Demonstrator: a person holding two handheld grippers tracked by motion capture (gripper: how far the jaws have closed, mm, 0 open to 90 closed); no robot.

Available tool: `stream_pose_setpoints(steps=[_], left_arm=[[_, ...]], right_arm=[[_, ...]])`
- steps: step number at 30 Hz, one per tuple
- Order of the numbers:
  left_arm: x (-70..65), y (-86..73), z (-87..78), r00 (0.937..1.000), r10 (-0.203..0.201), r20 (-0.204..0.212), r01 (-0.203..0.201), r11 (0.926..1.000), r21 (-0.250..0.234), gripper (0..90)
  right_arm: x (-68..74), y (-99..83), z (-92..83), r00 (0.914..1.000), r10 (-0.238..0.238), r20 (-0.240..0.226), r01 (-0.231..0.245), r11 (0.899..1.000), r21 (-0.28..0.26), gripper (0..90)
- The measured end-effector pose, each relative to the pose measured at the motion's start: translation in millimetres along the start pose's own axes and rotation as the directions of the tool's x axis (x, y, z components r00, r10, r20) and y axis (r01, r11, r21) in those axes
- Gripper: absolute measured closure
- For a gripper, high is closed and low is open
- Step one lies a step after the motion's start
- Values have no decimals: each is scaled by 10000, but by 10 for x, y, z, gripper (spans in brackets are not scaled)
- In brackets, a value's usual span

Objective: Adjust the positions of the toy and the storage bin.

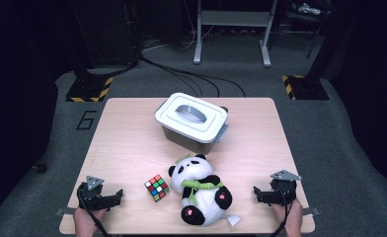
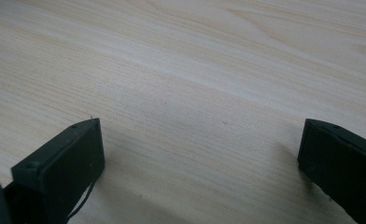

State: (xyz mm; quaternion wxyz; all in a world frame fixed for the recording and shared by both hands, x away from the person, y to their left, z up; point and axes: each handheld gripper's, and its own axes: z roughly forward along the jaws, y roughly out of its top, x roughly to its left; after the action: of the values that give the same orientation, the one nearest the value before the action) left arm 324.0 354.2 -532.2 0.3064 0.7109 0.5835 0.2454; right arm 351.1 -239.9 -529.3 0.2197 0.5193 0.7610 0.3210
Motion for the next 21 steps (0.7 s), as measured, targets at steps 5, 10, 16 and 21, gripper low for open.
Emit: stream_pose_setpoints(steps=[5, 10, 16, 21], left_arm=[[0, 0, 1, 10000, -11, 1, 11, 10000, -5, 1], [-1, 1, -1, 10000, 5, -12, -5, 10000, -4, 1], [0, 1, -1, 10000, 84, 32, -84, 10000, -30, 1], [5, -4, -17, 9998, 164, 142, -163, 9999, -5, 2]], right_arm=[[-4, 2, 1, 10000, -47, -10, 47, 10000, -7, 0], [-2, 1, 0, 10000, -22, -10, 22, 10000, -1, 0], [-1, 1, -1, 10000, -8, -11, 8, 10000, -1, 0], [-1, 1, -1, 10000, -10, -12, 10, 10000, -2, 0]])
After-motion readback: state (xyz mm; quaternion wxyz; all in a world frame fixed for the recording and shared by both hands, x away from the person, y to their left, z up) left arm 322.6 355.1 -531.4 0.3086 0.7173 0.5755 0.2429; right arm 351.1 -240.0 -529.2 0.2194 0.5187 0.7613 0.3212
